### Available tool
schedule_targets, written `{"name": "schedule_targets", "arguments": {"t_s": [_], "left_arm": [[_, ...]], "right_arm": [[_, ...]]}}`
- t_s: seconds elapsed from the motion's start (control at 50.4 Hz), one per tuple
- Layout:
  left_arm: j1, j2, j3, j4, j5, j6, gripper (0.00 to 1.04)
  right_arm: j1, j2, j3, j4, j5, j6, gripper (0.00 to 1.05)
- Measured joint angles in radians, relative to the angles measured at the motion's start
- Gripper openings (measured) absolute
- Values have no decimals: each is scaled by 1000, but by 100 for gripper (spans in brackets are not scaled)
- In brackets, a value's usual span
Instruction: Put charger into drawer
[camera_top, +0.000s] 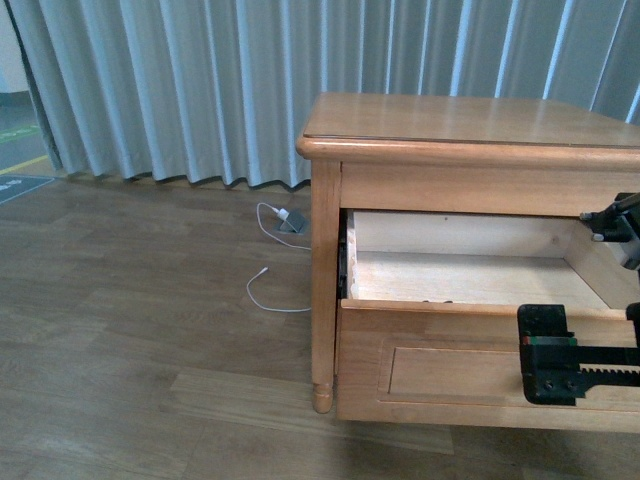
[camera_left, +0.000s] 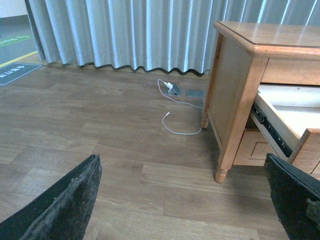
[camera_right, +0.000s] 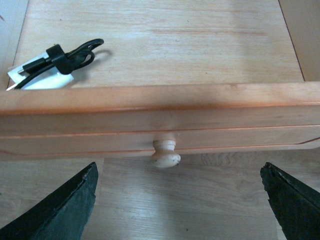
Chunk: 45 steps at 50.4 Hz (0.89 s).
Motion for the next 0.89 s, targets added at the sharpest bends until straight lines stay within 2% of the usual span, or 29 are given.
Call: {"name": "schedule_targets", "arguments": {"t_s": [0.536, 0.894], "left_arm": [[0, 0, 0, 0, 0, 0, 99], [0, 0, 0, 0, 0, 0, 99]], "right_arm": [[-14, 308, 263, 93, 65, 117, 97], [-51, 478, 473, 80, 110, 166, 97]]}}
